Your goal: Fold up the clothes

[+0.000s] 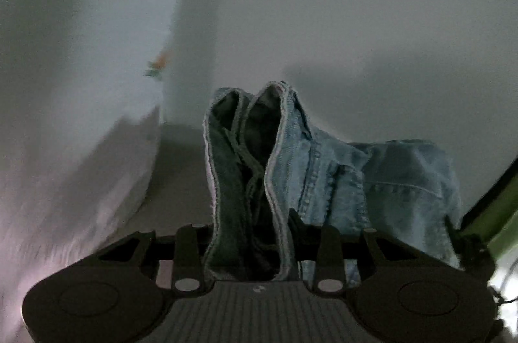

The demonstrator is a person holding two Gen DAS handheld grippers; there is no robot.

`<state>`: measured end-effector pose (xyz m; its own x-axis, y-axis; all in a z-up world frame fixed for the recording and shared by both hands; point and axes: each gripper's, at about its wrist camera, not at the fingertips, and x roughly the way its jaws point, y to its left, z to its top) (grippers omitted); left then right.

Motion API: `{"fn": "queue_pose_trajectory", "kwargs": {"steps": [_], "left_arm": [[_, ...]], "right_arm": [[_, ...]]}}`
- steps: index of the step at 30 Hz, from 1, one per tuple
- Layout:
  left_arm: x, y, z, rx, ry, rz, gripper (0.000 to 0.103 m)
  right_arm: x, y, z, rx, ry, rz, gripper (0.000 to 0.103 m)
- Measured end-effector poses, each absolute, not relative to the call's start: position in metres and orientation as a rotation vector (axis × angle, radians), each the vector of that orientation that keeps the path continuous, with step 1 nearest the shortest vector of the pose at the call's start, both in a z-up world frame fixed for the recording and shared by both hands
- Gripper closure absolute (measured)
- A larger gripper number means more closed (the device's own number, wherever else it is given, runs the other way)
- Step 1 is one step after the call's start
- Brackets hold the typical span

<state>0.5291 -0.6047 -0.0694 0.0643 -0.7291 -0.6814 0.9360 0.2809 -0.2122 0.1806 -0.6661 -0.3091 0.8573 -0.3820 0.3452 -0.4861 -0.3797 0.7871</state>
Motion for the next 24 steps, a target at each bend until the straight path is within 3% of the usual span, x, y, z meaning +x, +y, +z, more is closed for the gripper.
{"fn": "queue_pose_trajectory", "kwargs": {"steps": [2, 6, 8, 10, 12, 14, 16, 21, 24], "left_arm": [[0.543, -0.647, -0.107, 0.390, 0.851, -1.220, 0.058], [0.547, -0.696, -0.170, 0.544, 0.839, -1.084, 0.055], [0.543, -0.704, -0.188, 0.583, 0.753, -1.020, 0.033], [0.541, -0.697, -0.192, 0.552, 0.733, -1.022, 0.031], [0.556, -0.690, -0.184, 0.506, 0.756, -1.026, 0.031], [0.564, -0.680, -0.172, 0.458, 0.764, -1.032, 0.031], [0.560, -0.659, -0.155, 0.402, 0.712, -1.023, 0.026], [0.511, -0.594, -0.110, 0.216, 0.678, -1.083, 0.018], [0.465, -0.546, -0.085, 0.175, 0.620, -1.042, 0.013]], "right_arm": [[0.177, -0.678, -0.319, 1.985, -0.581, -0.022, 0.082], [0.165, -0.703, -0.321, 1.829, -0.250, -0.421, 0.076], [0.158, -0.719, -0.320, 1.750, -0.111, -0.551, 0.064], [0.154, -0.732, -0.318, 1.706, -0.061, -0.536, 0.063], [0.156, -0.740, -0.308, 1.621, 0.009, -0.551, 0.058], [0.165, -0.744, -0.290, 1.506, 0.117, -0.583, 0.047], [0.178, -0.744, -0.270, 1.360, 0.233, -0.606, 0.022], [0.221, -0.729, -0.217, 0.869, 0.472, -0.614, 0.012], [0.239, -0.707, -0.185, 0.670, 0.489, -0.599, 0.010]]}}
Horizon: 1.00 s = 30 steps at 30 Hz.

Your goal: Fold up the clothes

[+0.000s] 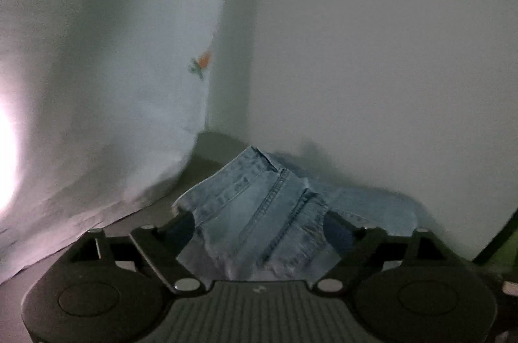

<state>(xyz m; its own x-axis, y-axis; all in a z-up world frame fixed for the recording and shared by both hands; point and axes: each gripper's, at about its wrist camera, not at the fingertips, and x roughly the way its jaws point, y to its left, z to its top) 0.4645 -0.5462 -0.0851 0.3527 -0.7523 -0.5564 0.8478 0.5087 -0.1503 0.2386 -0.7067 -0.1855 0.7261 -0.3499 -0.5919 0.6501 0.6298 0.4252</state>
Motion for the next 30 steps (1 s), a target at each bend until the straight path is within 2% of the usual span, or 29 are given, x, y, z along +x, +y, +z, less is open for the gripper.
{"fn": "queue_pose_trajectory", "kwargs": {"steps": [3, 7, 14, 22, 25, 30], "left_arm": [[0.411, -0.485, -0.061, 0.152, 0.532, -0.970, 0.009], [0.357, -0.393, -0.035, 0.063, 0.437, -0.854, 0.001], [0.259, -0.252, 0.008, 0.008, 0.258, -0.659, 0.000], [0.149, -0.139, 0.030, -0.149, 0.112, -0.351, 0.000], [0.116, -0.109, 0.033, -0.144, 0.150, -0.269, 0.000], [0.082, -0.081, 0.028, -0.082, 0.320, -0.139, 0.000]], "right_arm": [[0.244, -0.676, -0.148, 0.530, 0.402, -0.512, 0.002], [0.235, -0.616, -0.104, 0.385, 0.294, -0.395, 0.000], [0.198, -0.499, -0.036, 0.279, 0.049, -0.308, 0.000], [0.135, -0.385, 0.002, 0.195, 0.113, -0.093, 0.000], [0.115, -0.344, 0.006, 0.132, 0.160, -0.043, 0.000], [0.070, -0.283, 0.004, 0.073, 0.297, 0.039, 0.000]]}}
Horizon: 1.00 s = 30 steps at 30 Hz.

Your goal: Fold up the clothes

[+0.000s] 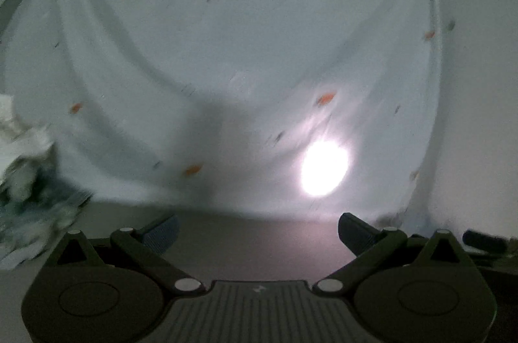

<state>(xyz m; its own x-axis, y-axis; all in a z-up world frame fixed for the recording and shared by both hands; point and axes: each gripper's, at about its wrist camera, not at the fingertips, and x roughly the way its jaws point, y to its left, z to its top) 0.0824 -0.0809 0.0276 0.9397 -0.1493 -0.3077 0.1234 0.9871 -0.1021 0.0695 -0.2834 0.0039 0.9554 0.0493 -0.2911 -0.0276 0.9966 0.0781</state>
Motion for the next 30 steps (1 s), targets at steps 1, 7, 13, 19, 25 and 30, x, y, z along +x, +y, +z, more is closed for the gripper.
{"fn": "queue_pose_trajectory", "kwargs": {"steps": [1, 7, 13, 19, 25, 30], "left_arm": [[0.076, -0.076, 0.026, -0.070, 0.349, -0.115, 0.000], [0.042, -0.050, 0.017, -0.007, 0.500, -0.026, 0.000], [0.010, -0.028, 0.003, -0.001, 0.594, 0.018, 0.000], [-0.009, -0.015, -0.003, 0.012, 0.637, 0.011, 0.000], [-0.021, -0.008, -0.005, 0.033, 0.657, 0.013, 0.000], [-0.028, -0.005, -0.006, 0.031, 0.663, 0.010, 0.000]], "right_arm": [[0.063, -0.274, 0.003, 0.067, 0.332, 0.064, 0.000], [0.031, -0.233, -0.010, 0.014, 0.502, 0.086, 0.000], [0.010, -0.212, -0.026, -0.028, 0.619, 0.086, 0.000], [-0.015, -0.194, -0.032, -0.029, 0.667, 0.106, 0.000], [-0.034, -0.184, -0.035, -0.019, 0.693, 0.109, 0.000], [-0.043, -0.178, -0.038, -0.023, 0.710, 0.116, 0.000]]}}
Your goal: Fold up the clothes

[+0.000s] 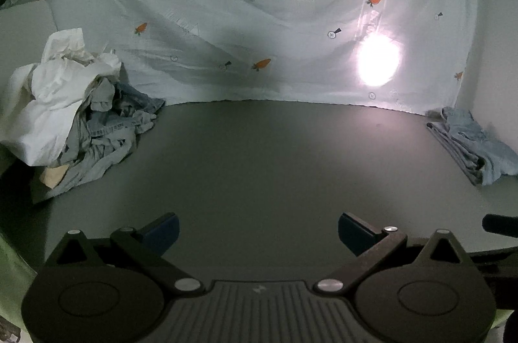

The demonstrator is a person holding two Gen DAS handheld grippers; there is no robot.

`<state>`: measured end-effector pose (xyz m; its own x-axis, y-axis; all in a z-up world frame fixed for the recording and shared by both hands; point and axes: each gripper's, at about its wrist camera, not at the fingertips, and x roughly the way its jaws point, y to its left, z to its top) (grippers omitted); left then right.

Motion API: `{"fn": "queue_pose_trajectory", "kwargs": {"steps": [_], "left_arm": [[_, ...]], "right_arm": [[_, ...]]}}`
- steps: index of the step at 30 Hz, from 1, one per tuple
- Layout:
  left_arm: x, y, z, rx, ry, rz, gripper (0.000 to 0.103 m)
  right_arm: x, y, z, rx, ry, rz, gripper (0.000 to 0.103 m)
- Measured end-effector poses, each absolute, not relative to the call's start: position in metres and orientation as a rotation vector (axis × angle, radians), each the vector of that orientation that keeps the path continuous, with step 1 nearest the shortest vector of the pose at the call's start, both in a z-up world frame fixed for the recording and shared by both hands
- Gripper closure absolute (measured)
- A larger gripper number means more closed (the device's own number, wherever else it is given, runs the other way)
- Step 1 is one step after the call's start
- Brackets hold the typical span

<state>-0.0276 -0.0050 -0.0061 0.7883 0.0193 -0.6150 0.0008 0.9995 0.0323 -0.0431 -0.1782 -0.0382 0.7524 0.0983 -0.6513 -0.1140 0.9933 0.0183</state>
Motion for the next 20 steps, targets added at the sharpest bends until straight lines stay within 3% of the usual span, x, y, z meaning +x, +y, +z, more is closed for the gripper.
{"fn": "queue_pose_trajectory", "kwargs": {"steps": [20], "left_arm": [[-0.046, -0.010, -0.006, 0.042, 0.657, 0.011, 0.000]], "right_arm": [[-0.061, -0.174, -0.035, -0.043, 0.706, 0.139, 0.000]]}}
